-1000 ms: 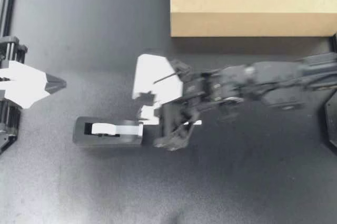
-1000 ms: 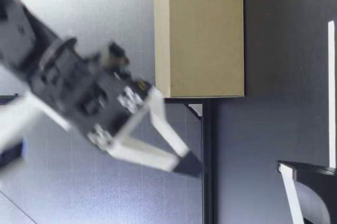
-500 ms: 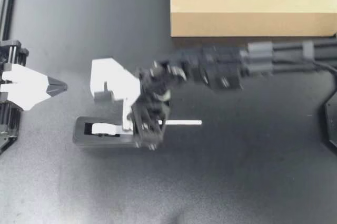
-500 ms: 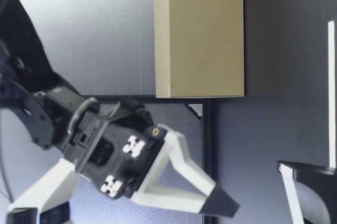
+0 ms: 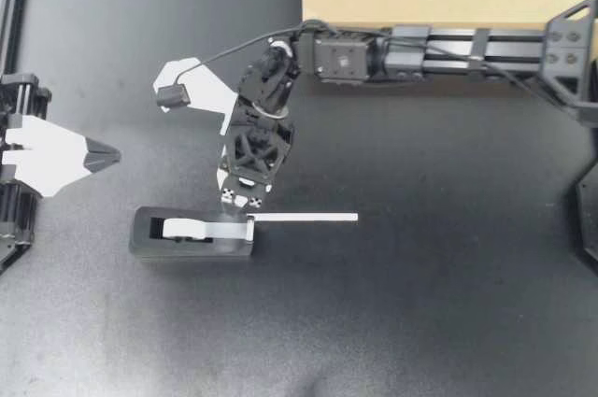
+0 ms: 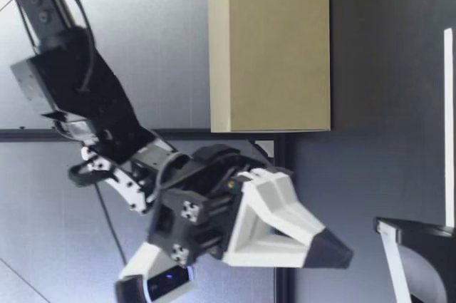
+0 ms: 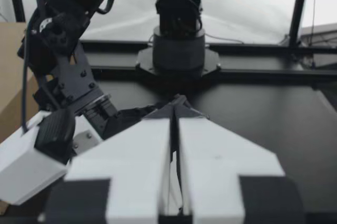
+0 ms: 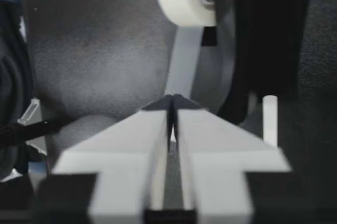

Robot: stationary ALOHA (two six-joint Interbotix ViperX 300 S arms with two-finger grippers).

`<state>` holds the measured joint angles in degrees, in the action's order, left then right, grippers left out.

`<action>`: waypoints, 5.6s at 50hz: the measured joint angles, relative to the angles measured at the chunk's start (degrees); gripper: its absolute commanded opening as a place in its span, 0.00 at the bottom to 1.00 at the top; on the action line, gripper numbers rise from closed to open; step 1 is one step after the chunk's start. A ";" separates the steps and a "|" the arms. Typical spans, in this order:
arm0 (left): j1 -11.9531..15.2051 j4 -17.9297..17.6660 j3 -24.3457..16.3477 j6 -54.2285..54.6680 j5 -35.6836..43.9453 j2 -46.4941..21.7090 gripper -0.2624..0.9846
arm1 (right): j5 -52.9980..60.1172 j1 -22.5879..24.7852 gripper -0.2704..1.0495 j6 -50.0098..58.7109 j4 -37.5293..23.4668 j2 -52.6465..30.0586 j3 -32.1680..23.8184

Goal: Cut a small piece of tape from the tape dispenser then place it on the cardboard box's edge.

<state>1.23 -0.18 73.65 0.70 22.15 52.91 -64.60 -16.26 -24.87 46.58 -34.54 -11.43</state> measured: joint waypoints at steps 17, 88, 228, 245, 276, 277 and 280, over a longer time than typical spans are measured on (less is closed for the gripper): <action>0.00 0.09 0.18 -0.09 0.09 0.00 0.11 | 0.26 0.00 0.52 1.14 -0.26 -1.67 -0.35; 0.00 0.09 0.18 -0.53 0.09 0.09 0.11 | 0.00 2.20 0.16 3.16 -0.44 -3.08 -2.02; 2.11 -2.55 -2.11 -0.53 1.76 -11.16 0.11 | 22.32 1.76 0.15 3.25 -19.34 26.89 27.51; 2.64 -3.16 -6.86 -0.44 6.42 -21.01 0.24 | 26.46 2.20 0.14 2.90 -22.59 34.80 30.76; 2.72 -3.16 -15.56 -0.44 14.77 -36.12 0.56 | 30.23 5.45 0.14 2.64 -26.54 37.97 28.30; 2.72 -3.16 -15.73 -0.35 14.77 -36.47 0.55 | 30.23 5.45 0.14 2.64 -26.54 37.97 28.21; 2.72 -3.16 -16.26 -0.18 14.85 -37.35 0.55 | 30.32 5.45 0.14 2.64 -26.54 37.97 28.04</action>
<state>3.96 -3.34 57.39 0.53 37.00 15.56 -34.28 -10.81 -22.24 20.04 3.43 16.61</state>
